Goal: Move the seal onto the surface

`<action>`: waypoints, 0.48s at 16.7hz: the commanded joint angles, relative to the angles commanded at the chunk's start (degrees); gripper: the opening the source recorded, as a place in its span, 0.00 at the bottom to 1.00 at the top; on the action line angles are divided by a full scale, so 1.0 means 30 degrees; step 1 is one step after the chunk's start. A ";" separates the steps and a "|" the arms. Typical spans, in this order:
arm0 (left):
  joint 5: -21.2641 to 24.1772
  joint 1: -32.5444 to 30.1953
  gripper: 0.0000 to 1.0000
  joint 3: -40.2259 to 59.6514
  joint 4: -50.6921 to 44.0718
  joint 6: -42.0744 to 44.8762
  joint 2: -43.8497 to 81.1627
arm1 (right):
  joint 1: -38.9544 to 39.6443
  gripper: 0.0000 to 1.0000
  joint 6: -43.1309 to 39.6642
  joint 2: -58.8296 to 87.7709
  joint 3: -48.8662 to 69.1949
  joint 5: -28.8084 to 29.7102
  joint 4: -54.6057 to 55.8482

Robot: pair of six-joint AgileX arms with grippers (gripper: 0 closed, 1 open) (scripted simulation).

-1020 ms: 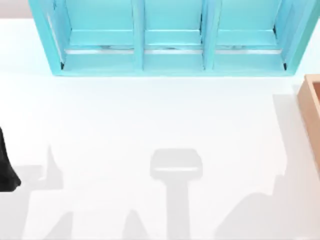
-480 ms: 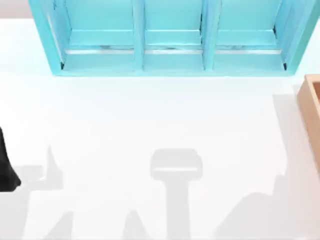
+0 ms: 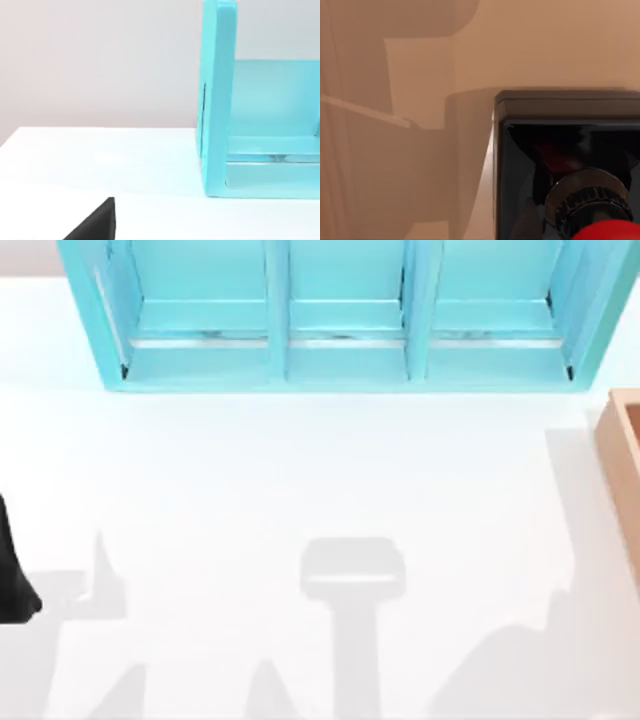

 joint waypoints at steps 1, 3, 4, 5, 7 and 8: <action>0.0000 0.0000 1.00 0.0000 0.0000 0.0000 0.0000 | 0.0045 0.00 0.0044 -0.0010 0.0047 0.0001 -0.0044; 0.0000 0.0000 1.00 0.0000 0.0000 0.0000 0.0000 | 0.0721 0.00 0.0719 -0.0106 0.0737 0.0006 -0.0722; 0.0000 0.0000 1.00 0.0000 0.0000 0.0000 0.0000 | 0.1327 0.00 0.1342 -0.0173 0.1378 0.0007 -0.1365; 0.0000 0.0000 1.00 0.0000 0.0000 0.0000 0.0000 | 0.2056 0.00 0.2102 -0.0239 0.2172 0.0006 -0.2211; 0.0000 0.0000 1.00 0.0000 0.0000 0.0000 0.0000 | 0.3831 0.00 0.3945 -0.0409 0.3962 -0.0005 -0.4500; 0.0000 0.0000 1.00 0.0000 0.0000 0.0000 0.0000 | 0.4866 0.00 0.4974 -0.0556 0.4855 -0.0014 -0.5841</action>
